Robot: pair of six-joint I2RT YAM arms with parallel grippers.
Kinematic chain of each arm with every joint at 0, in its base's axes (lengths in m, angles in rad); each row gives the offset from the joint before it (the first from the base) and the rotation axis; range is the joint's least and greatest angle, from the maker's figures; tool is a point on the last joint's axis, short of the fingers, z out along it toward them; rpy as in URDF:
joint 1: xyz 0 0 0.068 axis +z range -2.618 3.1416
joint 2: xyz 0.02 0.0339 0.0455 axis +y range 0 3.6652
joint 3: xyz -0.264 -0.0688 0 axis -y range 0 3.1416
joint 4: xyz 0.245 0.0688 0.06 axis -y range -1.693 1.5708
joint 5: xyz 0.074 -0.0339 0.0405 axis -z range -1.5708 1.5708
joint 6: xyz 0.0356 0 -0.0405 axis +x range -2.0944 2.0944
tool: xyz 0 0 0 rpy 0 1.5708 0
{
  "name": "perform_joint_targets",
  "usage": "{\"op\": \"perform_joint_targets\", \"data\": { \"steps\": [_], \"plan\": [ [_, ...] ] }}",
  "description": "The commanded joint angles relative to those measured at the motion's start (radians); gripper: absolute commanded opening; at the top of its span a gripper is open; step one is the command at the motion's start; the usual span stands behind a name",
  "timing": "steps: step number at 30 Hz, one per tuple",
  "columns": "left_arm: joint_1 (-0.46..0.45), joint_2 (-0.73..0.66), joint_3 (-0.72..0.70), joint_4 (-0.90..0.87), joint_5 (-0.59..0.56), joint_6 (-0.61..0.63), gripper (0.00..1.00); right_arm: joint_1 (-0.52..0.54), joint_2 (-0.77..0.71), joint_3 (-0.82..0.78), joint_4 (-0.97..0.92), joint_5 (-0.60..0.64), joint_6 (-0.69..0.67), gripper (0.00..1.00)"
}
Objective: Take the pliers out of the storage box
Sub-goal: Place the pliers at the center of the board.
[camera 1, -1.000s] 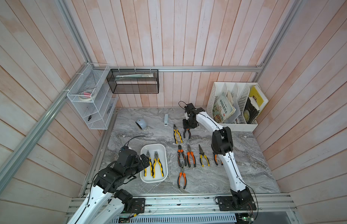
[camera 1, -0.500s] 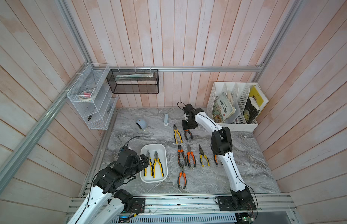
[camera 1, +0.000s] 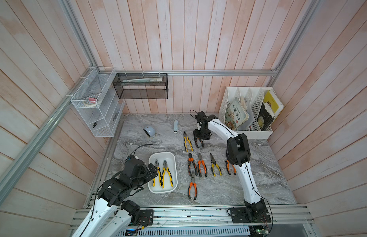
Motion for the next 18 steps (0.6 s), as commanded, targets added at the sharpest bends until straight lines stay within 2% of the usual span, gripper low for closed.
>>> {"op": "perform_joint_targets", "data": {
  "steps": [1, 7, 11, 18],
  "plan": [
    [0.004, -0.003, -0.013, 0.002, 0.003, 0.006, 1.00, 0.007, -0.107, -0.065, 0.049, -0.033, 0.043, 0.71],
    [0.004, -0.007, -0.014, 0.012, 0.016, 0.006, 1.00, 0.004, -0.097, -0.104, 0.057, -0.067, 0.051, 0.72],
    [0.005, -0.017, -0.013, 0.002, 0.013, 0.009, 1.00, 0.004, -0.072, -0.093, 0.054, -0.065, 0.056, 0.76],
    [0.004, -0.032, -0.020, -0.013, 0.008, 0.011, 1.00, 0.008, -0.037, -0.075, 0.024, -0.051, 0.061, 0.76]
  ]
}}
